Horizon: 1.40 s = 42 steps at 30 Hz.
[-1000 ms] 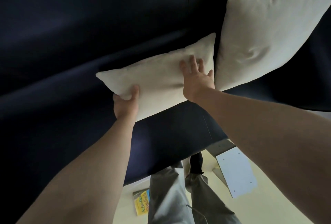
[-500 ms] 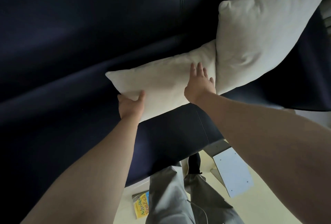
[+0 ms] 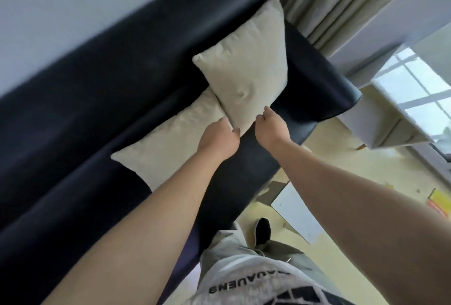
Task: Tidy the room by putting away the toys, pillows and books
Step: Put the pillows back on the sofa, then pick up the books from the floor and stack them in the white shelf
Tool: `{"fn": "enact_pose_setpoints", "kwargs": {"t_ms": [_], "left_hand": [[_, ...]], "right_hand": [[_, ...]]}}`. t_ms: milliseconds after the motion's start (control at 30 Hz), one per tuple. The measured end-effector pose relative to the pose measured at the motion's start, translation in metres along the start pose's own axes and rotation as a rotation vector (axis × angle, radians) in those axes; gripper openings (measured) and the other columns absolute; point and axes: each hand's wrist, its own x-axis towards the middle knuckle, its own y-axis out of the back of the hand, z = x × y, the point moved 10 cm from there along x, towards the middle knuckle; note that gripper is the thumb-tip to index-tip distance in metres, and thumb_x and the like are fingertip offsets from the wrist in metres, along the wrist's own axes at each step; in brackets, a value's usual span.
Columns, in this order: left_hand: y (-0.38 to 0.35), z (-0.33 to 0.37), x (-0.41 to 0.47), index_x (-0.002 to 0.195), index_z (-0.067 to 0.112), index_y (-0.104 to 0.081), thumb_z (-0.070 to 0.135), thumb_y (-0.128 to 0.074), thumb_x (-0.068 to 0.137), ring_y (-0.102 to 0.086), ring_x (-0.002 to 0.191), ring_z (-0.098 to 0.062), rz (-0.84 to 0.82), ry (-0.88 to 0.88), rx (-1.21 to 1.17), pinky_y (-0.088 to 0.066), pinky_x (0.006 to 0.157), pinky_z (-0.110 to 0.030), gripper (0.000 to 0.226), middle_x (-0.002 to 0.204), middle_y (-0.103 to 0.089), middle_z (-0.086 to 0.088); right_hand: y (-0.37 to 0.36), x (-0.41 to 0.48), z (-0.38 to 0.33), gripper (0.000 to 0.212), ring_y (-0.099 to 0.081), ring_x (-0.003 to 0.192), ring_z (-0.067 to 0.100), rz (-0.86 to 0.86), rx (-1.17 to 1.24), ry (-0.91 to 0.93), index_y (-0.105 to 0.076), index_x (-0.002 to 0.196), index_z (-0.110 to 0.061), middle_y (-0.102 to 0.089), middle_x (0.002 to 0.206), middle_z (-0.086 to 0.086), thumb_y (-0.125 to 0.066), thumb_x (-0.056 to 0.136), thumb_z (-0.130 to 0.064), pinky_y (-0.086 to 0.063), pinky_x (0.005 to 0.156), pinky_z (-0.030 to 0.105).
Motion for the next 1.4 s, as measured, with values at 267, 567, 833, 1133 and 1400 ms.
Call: {"fn": "enact_pose_setpoints", "kwargs": {"t_ms": [267,567,833,1133,1400], "left_hand": [[-0.04,0.146,-0.045,0.123,0.006,-0.06,0.028,-0.045,0.101,-0.059,0.114,-0.034,-0.121,-0.3,0.419,-0.047,0.09,-0.039,0.034,0.127,-0.063,-0.013],[-0.189,0.313,-0.18,0.131,0.019,-0.064,0.023,-0.046,0.104,-0.062,0.114,-0.021,-0.18,-0.812,0.555,-0.045,0.084,-0.028,0.033,0.127,-0.067,-0.001],[-0.366,0.373,-0.308,0.135,0.02,-0.062,0.025,-0.048,0.103,-0.061,0.121,-0.02,-0.378,-1.043,0.696,-0.049,0.103,-0.034,0.035,0.133,-0.066,0.001],[-0.548,0.386,-0.445,0.144,0.024,-0.054,0.027,-0.04,0.106,-0.059,0.123,-0.022,-0.535,-1.314,1.018,-0.051,0.1,-0.037,0.041,0.137,-0.063,0.002],[-0.611,0.363,-0.514,0.145,0.029,-0.046,0.036,-0.033,0.108,-0.057,0.123,-0.023,-0.716,-1.663,1.486,-0.052,0.093,-0.038,0.04,0.137,-0.057,0.005]], "right_hand": [[0.125,-0.08,0.085,0.056,-0.055,0.128,0.031,0.134,0.144,-0.088,-0.023,0.16,-0.013,-0.054,0.145,0.011,-0.036,0.109,-0.031,-0.046,0.095,0.032],[0.203,-0.203,0.304,0.057,-0.038,0.145,0.03,0.408,0.474,-0.45,-0.028,0.158,-0.008,-0.04,0.159,0.013,-0.042,0.107,-0.03,-0.034,0.115,0.036],[0.206,-0.33,0.494,0.053,-0.043,0.141,0.031,0.55,0.743,-0.684,-0.033,0.154,-0.005,-0.043,0.155,0.014,-0.041,0.105,-0.025,-0.039,0.106,0.035],[0.186,-0.463,0.66,0.046,-0.05,0.132,0.033,0.667,0.896,-0.876,-0.041,0.146,-0.004,-0.052,0.147,0.016,-0.041,0.107,-0.027,-0.041,0.102,0.037],[0.179,-0.532,0.712,0.056,-0.039,0.146,0.028,0.677,0.888,-0.977,-0.03,0.158,-0.01,-0.041,0.159,0.009,-0.041,0.107,-0.033,-0.034,0.114,0.036]]}}
